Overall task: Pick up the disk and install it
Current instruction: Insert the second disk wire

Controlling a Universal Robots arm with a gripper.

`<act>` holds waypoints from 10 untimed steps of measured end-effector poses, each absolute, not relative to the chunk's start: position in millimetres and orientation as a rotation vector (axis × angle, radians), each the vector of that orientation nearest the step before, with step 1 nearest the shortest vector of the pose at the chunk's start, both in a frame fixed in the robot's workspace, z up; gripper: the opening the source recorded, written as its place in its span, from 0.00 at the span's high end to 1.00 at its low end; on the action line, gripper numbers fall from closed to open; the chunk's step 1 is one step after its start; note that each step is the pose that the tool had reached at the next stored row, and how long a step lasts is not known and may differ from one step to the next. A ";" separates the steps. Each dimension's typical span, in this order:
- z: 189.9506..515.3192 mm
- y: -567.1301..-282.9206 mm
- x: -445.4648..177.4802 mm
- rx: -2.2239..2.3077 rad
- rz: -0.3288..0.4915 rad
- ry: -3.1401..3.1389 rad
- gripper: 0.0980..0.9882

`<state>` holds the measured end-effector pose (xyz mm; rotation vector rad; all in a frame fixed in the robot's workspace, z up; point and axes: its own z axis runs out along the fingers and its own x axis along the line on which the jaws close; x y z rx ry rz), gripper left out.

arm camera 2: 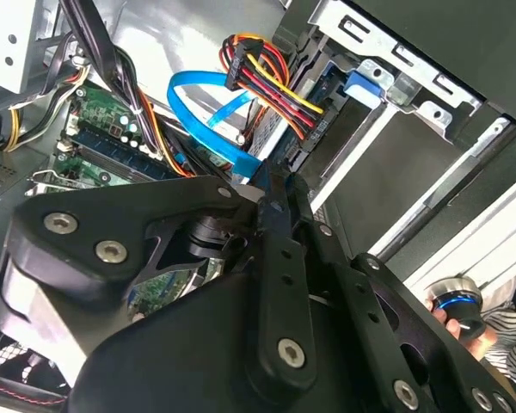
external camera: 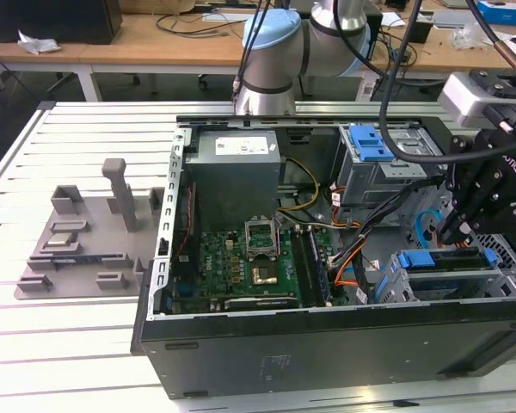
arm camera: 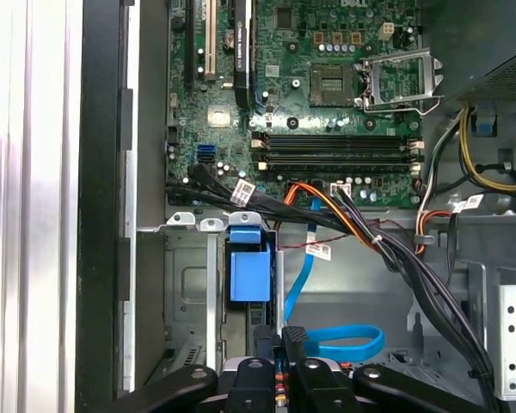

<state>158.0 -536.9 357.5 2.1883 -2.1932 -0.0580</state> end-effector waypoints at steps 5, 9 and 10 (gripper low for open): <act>353.5 -536.9 158.0 2.188 -0.058 -2.193 0.93; 351.2 -536.9 158.0 2.188 -0.058 -2.193 0.93; 350.6 -537.6 158.0 2.188 -0.058 -2.193 0.93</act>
